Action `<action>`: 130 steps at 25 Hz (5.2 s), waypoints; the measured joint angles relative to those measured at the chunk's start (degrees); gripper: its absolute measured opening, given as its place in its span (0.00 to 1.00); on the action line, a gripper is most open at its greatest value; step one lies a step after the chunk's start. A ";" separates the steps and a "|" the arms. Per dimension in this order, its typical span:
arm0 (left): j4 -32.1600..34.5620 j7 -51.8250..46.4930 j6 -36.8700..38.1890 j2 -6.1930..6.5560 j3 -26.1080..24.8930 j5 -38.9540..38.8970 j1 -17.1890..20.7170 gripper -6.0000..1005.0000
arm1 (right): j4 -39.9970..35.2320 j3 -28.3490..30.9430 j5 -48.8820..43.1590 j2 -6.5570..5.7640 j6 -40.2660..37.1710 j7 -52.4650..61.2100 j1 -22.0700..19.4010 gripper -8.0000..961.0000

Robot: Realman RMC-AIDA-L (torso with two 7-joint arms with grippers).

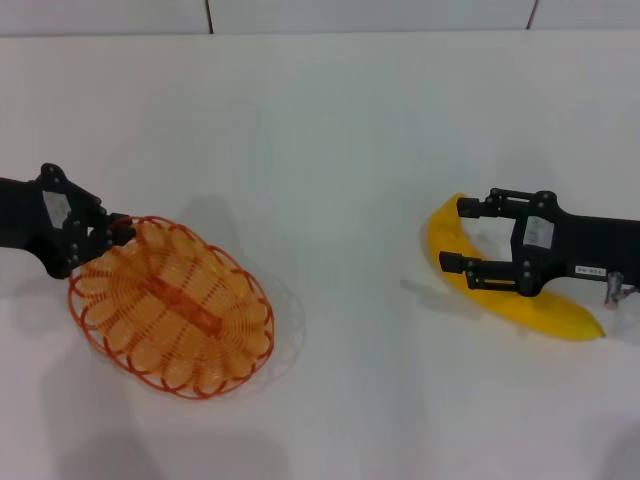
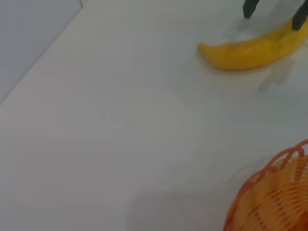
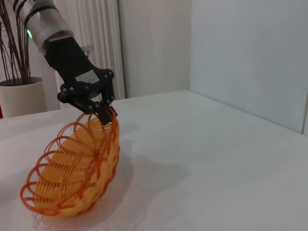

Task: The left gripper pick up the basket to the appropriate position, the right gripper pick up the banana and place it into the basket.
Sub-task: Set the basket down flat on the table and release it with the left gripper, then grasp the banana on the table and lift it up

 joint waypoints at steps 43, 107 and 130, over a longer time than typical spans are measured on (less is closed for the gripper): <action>-38.53 -9.65 -24.97 -0.51 -0.12 -13.48 -15.12 0.12 | 0.15 0.73 2.20 0.77 0.07 -0.40 1.26 0.79; -25.03 33.21 -13.75 -0.51 14.56 -47.43 20.48 0.83 | -0.32 0.50 5.44 -0.19 0.71 0.18 -3.10 0.79; -31.11 38.23 -13.51 -0.30 14.23 -51.15 17.85 0.83 | -1.74 0.16 -10.96 -0.71 5.93 15.18 -0.54 0.79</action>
